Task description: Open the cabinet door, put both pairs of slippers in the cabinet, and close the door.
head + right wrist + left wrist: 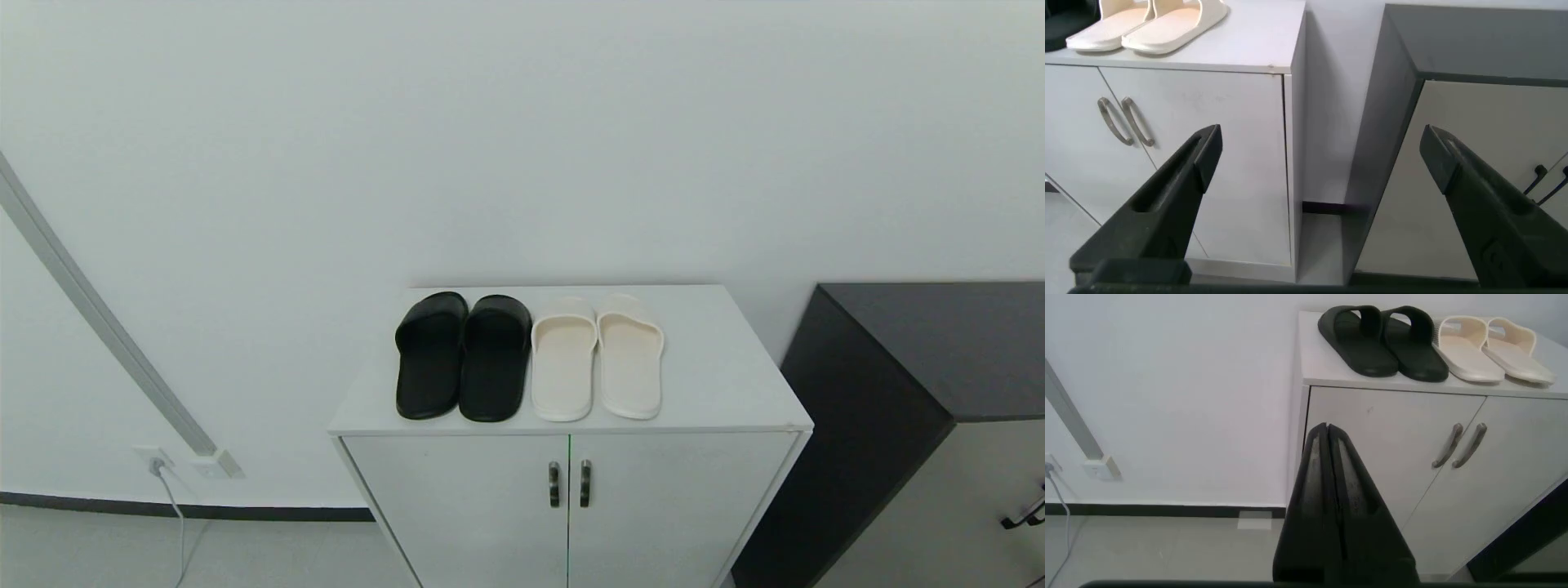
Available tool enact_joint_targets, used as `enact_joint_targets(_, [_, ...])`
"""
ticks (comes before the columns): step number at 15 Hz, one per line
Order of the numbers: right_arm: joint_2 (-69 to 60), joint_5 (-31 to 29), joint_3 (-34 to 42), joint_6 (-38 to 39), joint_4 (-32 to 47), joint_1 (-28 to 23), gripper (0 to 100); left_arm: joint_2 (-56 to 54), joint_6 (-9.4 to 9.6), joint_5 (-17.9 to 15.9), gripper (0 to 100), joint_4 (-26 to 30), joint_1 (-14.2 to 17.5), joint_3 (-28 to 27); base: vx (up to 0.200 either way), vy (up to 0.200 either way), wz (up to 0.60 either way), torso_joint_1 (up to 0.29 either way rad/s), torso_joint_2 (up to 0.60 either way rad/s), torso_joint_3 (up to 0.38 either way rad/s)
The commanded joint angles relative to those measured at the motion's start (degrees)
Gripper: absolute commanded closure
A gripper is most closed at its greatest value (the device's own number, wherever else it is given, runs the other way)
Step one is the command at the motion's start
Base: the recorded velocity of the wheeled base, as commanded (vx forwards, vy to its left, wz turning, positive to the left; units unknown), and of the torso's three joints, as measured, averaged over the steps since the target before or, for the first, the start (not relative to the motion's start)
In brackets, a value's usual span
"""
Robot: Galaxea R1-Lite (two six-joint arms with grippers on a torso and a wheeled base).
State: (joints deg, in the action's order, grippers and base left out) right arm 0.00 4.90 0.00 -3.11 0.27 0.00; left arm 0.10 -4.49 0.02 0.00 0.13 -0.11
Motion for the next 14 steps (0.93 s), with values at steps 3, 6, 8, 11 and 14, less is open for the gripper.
enact_joint_targets(3, [0.1, 0.1, 0.0, -0.1, 0.0, 0.0, 0, 0.0, 0.0, 0.0, 100, 0.0, 0.0, -0.1, 0.0, 0.0, 0.0, 0.0, 0.0, 0.0])
enact_joint_targets(6, [0.1, 0.1, 0.0, 0.0, 0.0, 0.0, 0, 0.1, 0.0, 0.0, 100, 0.0, 0.0, -0.1, 0.0, 0.0, 0.0, 0.0, 0.0, 0.0])
enact_joint_targets(8, [0.1, 0.1, 0.0, -0.1, 0.0, 0.0, 0, 0.0, -0.08, -0.1, 100, 0.0, 0.0, 0.0, 0.0, 0.0, 0.0, 0.0, 0.0, 0.0])
enact_joint_targets(11, [0.1, 0.1, 0.0, 0.0, 0.0, 0.0, 0, 0.1, -0.08, -0.1, 100, 0.0, 0.0, -0.1, 0.0, 0.0, 0.0, 0.0, 0.0, 0.0])
enact_joint_targets(14, [0.1, 0.1, 0.0, 0.0, -0.1, 0.0, 0, 0.0, 0.0, 0.0, 100, 0.0, 0.0, 0.0, 0.0, 0.0, 0.0, 0.0, 0.0, 0.0])
